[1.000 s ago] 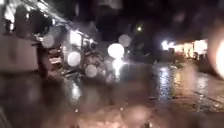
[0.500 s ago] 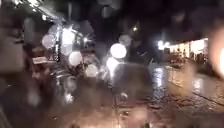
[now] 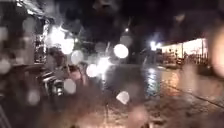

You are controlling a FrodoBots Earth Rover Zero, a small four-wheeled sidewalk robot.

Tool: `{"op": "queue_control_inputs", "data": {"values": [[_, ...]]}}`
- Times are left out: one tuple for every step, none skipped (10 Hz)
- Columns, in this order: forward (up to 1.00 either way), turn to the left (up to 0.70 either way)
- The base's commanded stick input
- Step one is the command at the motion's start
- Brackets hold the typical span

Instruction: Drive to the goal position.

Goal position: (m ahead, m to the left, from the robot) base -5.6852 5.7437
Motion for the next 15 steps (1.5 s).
{"op": "queue_control_inputs", "data": {"values": [[0.7, -0.24], [0.7, -0.26], [0.7, 0.0], [0.7, 0.0], [0.7, 0.0], [0.7, 0.0], [0.7, 0.0], [0.7, 0.0], [0.7, 0.0], [0.7, 0.0], [0.7, 0.0], [0.7, 0.0], [0.7, 0.0], [0.7, 0.0], [0.7, 0.0]]}}
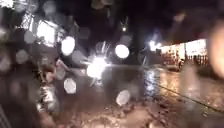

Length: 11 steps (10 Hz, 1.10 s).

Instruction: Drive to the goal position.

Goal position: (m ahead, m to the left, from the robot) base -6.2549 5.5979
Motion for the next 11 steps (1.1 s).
{"op": "queue_control_inputs", "data": {"values": [[0.7, 0.0], [0.7, 0.0], [0.7, 0.0], [0.7, 0.0], [0.7, 0.0], [0.7, 0.0], [0.7, 0.0], [0.7, 0.0], [0.7, 0.0], [0.7, 0.0], [0.7, 0.0]]}}
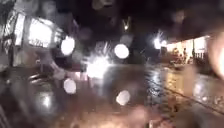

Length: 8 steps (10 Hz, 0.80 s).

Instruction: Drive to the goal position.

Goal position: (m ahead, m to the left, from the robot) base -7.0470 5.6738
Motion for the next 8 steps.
{"op": "queue_control_inputs", "data": {"values": [[0.7, 0.0], [0.7, 0.0], [0.7, 0.0], [0.7, 0.0], [0.7, -0.01], [0.7, -0.23], [0.7, -0.33], [0.7, -0.11]]}}
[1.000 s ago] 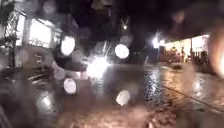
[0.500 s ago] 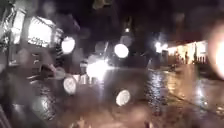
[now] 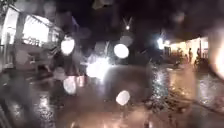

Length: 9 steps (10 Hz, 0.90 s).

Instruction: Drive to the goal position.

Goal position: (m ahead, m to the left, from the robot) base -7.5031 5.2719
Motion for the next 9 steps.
{"op": "queue_control_inputs", "data": {"values": [[0.7, 0.0], [0.7, 0.0], [0.7, 0.0], [0.7, 0.0], [0.7, 0.0], [0.7, 0.0], [0.7, 0.0], [0.7, 0.0], [0.7, 0.0]]}}
